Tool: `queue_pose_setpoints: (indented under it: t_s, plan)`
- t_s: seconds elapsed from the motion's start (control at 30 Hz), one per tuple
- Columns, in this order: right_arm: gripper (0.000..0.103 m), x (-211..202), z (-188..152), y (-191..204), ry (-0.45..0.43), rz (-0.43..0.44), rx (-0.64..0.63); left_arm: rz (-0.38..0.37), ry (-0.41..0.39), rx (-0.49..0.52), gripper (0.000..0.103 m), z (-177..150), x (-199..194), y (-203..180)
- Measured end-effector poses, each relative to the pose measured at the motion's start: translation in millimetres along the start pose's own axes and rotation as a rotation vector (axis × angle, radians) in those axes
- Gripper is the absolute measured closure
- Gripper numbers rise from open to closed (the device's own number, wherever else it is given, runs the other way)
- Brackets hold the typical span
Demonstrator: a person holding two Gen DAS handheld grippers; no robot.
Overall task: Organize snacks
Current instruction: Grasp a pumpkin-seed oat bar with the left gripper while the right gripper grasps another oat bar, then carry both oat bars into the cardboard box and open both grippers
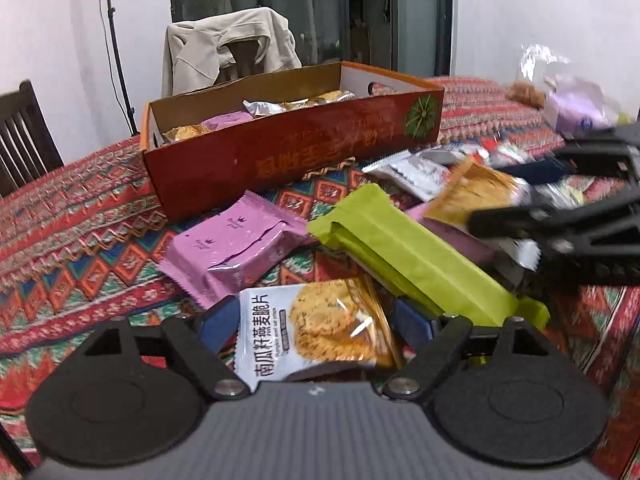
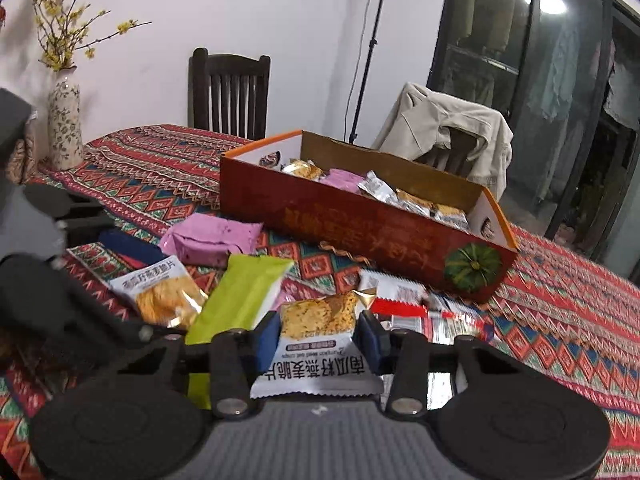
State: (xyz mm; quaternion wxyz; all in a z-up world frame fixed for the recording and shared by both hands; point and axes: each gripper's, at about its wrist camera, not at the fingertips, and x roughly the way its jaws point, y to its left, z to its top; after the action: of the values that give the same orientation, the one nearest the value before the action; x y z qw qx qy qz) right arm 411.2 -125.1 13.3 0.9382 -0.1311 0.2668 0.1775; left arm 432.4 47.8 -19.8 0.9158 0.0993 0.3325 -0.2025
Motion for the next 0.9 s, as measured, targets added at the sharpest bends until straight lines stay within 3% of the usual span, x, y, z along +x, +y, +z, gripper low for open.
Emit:
queue_pose_setpoints:
  t_s: [0.13, 0.27, 0.4, 0.57, 0.73, 0.9]
  plan:
    - [0.063, -14, -11, -10, 0.009, -0.002, 0.021, 0.029, -0.012, -0.053, 0.041, -3, -5, -4]
    - [0.063, -34, -22, -14, 0.010, 0.032, 0.033, 0.099, -0.005, -0.139, 0.044, -18, -30, -14]
    - [0.063, -61, -39, -19, -0.006, 0.089, 0.072, 0.190, -0.059, -0.258, 0.044, -45, -76, -36]
    - [0.063, -96, -72, -23, 0.005, 0.156, 0.129, 0.169, -0.100, -0.431, 0.043, -78, -123, -68]
    - [0.063, -119, -106, -23, 0.043, 0.188, 0.169, 0.209, -0.102, -0.354, 0.043, -81, -143, -95]
    - [0.063, -137, -119, -28, 0.027, 0.178, 0.175, 0.190, -0.111, -0.341, 0.043, -78, -146, -109]
